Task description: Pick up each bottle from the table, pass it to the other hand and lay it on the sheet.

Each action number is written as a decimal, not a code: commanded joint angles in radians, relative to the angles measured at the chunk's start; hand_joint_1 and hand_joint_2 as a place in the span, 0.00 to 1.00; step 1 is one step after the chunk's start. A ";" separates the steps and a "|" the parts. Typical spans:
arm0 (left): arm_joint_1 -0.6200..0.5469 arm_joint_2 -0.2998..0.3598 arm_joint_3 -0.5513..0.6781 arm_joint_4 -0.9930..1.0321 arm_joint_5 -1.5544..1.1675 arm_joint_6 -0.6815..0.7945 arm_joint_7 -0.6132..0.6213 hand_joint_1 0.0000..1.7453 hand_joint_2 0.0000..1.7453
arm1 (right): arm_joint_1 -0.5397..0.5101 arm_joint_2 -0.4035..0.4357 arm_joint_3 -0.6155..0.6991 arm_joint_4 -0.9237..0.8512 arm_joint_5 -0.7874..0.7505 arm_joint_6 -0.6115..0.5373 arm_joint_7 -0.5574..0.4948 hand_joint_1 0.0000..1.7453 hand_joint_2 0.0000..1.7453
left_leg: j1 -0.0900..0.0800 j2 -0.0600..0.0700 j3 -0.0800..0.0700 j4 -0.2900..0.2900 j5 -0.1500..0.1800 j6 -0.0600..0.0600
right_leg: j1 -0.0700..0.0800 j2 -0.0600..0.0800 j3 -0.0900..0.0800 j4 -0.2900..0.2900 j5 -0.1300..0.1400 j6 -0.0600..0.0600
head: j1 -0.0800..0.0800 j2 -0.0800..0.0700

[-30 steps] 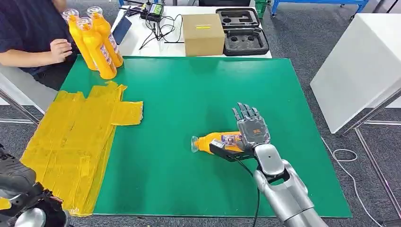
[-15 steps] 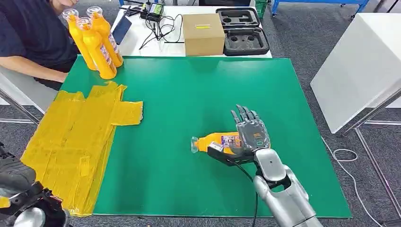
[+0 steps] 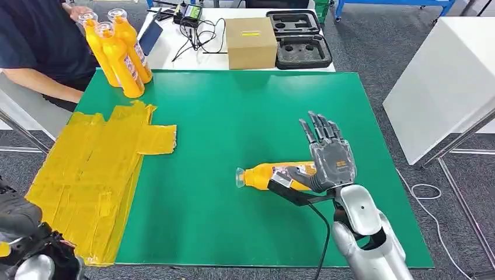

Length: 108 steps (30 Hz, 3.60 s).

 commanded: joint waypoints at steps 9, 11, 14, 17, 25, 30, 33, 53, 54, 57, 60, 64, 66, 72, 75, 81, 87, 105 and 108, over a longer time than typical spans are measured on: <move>-0.109 0.031 -0.004 0.149 0.024 0.004 -0.002 0.00 0.00 | -0.058 0.036 0.096 0.354 0.047 0.073 0.040 0.00 1.00 | 0.001 0.002 0.005 -0.002 -0.001 -0.002 | 0.001 0.000 0.005 -0.002 0.000 -0.001 | 0.000 0.000; -0.109 0.031 -0.004 0.149 0.024 0.004 -0.002 0.00 0.00 | -0.058 0.036 0.096 0.354 0.047 0.073 0.040 0.00 1.00 | 0.001 0.001 0.004 -0.001 -0.001 -0.002 | 0.001 0.000 0.004 -0.002 0.000 -0.001 | 0.000 0.000; -0.109 0.031 -0.004 0.149 0.024 0.004 -0.002 0.00 0.00 | -0.058 0.036 0.096 0.354 0.047 0.073 0.040 0.00 1.00 | 0.001 0.001 0.003 -0.001 -0.001 -0.002 | 0.001 -0.001 0.003 -0.001 -0.001 -0.001 | 0.000 0.000; -0.110 0.029 -0.008 0.145 0.025 0.005 -0.001 0.00 0.00 | -0.056 0.048 0.090 0.354 0.058 0.082 0.058 0.00 1.00 | 0.002 0.001 0.005 -0.001 -0.001 -0.003 | 0.002 -0.001 0.005 -0.002 -0.001 -0.002 | 0.000 0.000; -0.145 0.058 -0.036 0.178 0.044 0.000 0.012 0.00 0.00 | -0.052 0.064 0.011 0.366 0.125 0.060 0.098 0.00 1.00 | 0.001 -0.001 0.004 -0.001 -0.001 -0.003 | 0.001 -0.003 0.005 -0.001 -0.001 -0.001 | 0.000 0.000; -0.154 0.058 -0.043 0.186 0.048 0.002 0.013 0.00 0.00 | -0.081 0.078 -0.010 0.407 0.157 0.044 0.116 0.00 1.00 | 0.000 0.000 0.002 -0.001 0.000 -0.002 | 0.000 -0.001 0.003 -0.001 0.000 -0.001 | 0.000 0.000; -0.159 0.054 -0.050 0.189 0.050 0.003 0.014 0.00 0.00 | -0.110 0.083 -0.024 0.462 0.164 0.017 0.129 0.00 1.00 | 0.001 0.000 0.003 -0.001 0.000 -0.002 | 0.001 -0.001 0.003 -0.001 0.000 -0.001 | 0.000 0.000; -0.161 0.062 -0.084 0.176 0.065 0.019 0.015 0.00 0.00 | -0.089 0.077 0.032 0.623 0.069 -0.003 0.069 0.00 1.00 | 0.002 -0.001 0.006 -0.001 -0.002 -0.002 | 0.002 -0.003 0.007 -0.002 -0.002 -0.001 | 0.000 0.000; -0.168 0.060 -0.087 0.176 0.067 0.019 0.020 0.00 0.00 | -0.092 0.082 0.035 0.642 0.067 0.006 0.075 0.00 1.00 | 0.001 -0.001 0.003 -0.001 -0.001 -0.001 | 0.001 -0.002 0.004 -0.002 -0.001 -0.001 | 0.000 0.000; -0.207 0.060 -0.104 0.199 0.067 0.015 0.035 0.00 0.00 | -0.125 0.096 0.040 0.744 0.063 0.027 0.081 0.00 1.00 | 0.002 -0.001 0.004 0.000 -0.001 -0.002 | 0.002 -0.002 0.005 -0.001 -0.002 -0.001 | 0.001 0.000; -0.228 0.062 -0.115 0.216 0.069 0.014 0.040 0.00 0.00 | -0.146 0.102 0.045 0.809 0.061 0.012 0.073 0.00 1.00 | 0.002 -0.002 0.003 -0.001 0.000 -0.002 | 0.002 -0.003 0.005 -0.002 0.000 -0.001 | 0.000 0.000; -0.226 0.063 -0.114 0.217 0.069 0.014 0.040 0.00 0.00 | -0.148 0.101 0.045 0.810 0.061 0.013 0.073 0.00 1.00 | 0.002 0.002 0.007 -0.001 0.001 -0.002 | 0.002 0.000 0.006 -0.003 0.001 -0.001 | 0.000 0.000; -0.228 0.063 -0.116 0.218 0.069 0.014 0.040 0.00 0.00 | -0.148 0.102 0.046 0.820 0.061 0.017 0.073 0.00 1.00 | 0.001 0.004 0.010 -0.001 0.000 -0.002 | 0.002 0.002 0.008 -0.002 0.001 -0.001 | 0.000 0.000; -0.252 0.059 -0.136 0.239 0.069 0.021 0.037 0.00 0.00 | -0.124 0.106 0.058 0.908 0.054 0.011 0.066 1.00 1.00 | 0.003 0.001 0.017 -0.002 0.001 -0.003 | 0.003 0.000 0.015 -0.004 0.003 -0.002 | 0.001 0.000; -0.227 0.061 -0.134 0.210 0.069 0.027 0.037 0.00 0.00 | -0.119 0.109 0.058 0.912 0.058 -0.001 0.065 1.00 1.00 | 0.002 0.002 0.018 -0.001 0.001 -0.003 | 0.003 0.001 0.014 -0.003 0.004 -0.003 | 0.000 0.000; -0.135 0.059 -0.098 0.101 0.071 0.037 0.041 0.00 0.00 | -0.165 0.120 0.050 0.884 0.066 0.019 0.060 1.00 1.00 | 0.002 0.006 0.023 -0.002 -0.001 -0.003 | 0.003 0.005 0.021 -0.004 0.003 -0.003 | 0.001 0.000; -0.123 0.054 -0.095 0.103 0.065 0.025 0.040 0.00 0.00 | -0.138 0.110 0.031 0.833 0.081 0.017 0.080 0.00 1.00 | 0.002 0.003 0.021 -0.001 0.000 -0.004 | 0.003 0.002 0.019 -0.003 0.003 -0.003 | 0.000 0.000; -0.100 0.052 -0.090 0.092 0.069 0.018 0.025 0.00 0.00 | -0.242 0.051 -0.011 0.924 0.085 0.037 0.063 0.00 1.00 | 0.001 0.002 0.017 -0.001 0.000 -0.003 | 0.002 0.001 0.016 -0.002 0.002 -0.002 | 0.000 0.000; -0.091 0.039 -0.083 0.089 0.067 0.021 0.015 0.00 0.00 | -0.326 0.057 0.000 1.037 0.082 -0.008 0.037 0.00 1.00 | 0.001 0.002 0.016 -0.001 0.000 -0.003 | 0.002 0.002 0.015 -0.003 0.003 -0.002 | 0.000 0.000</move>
